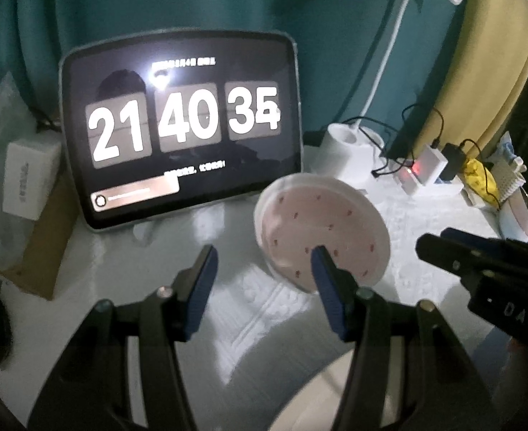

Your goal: Organize plates and bowls

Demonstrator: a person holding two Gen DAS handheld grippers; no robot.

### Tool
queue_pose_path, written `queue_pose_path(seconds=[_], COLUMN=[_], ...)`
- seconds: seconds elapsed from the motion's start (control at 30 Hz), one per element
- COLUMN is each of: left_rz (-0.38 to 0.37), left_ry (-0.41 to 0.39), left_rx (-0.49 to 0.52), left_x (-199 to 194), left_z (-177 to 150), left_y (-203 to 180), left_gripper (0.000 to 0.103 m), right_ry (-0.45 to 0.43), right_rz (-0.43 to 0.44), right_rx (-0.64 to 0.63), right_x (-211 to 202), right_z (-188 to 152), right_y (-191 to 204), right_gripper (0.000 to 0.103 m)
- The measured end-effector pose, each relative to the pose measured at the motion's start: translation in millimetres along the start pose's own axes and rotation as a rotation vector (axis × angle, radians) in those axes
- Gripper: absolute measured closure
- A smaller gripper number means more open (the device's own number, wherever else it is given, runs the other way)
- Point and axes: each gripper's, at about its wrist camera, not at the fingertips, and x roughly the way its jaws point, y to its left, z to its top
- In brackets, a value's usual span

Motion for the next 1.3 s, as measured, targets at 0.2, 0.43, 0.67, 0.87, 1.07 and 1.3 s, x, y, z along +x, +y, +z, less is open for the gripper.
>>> queue_pose_path(seconds=[0.2,0.43,0.67,0.87,1.07,1.3], left_rz=[-0.024,-0.036,-0.063,-0.095,-0.106,-0.113], left_ry=[0.035,0.060,0.077,0.088,0.107,0.100], left_rx=[-0.014,-0.008,-0.015,-0.009,0.025,0.051], left_x=[16,28,37,41,47,47], left_z=[1,2,2,0,-5,-6], left_y=[6,10,13,14,7,1], left_gripper=[0.047,0.047,0.047,0.054,0.074,0.080], right_ry=[0.044,0.077,0.084,0.098,0.095,0.072], right_rz=[-0.011,-0.039,-0.052,-0.041,-0.011,-0.010], right_rx=[0.075,0.084,0.107,0.111,0.086,0.077], right_x=[27,51,68,85,97,93], right_z=[6,8,4,-2,-8,-11], right_y=[0,7,5,7,13,13], right_gripper=[0.067,0.067,0.067,0.067,0.085,0.086])
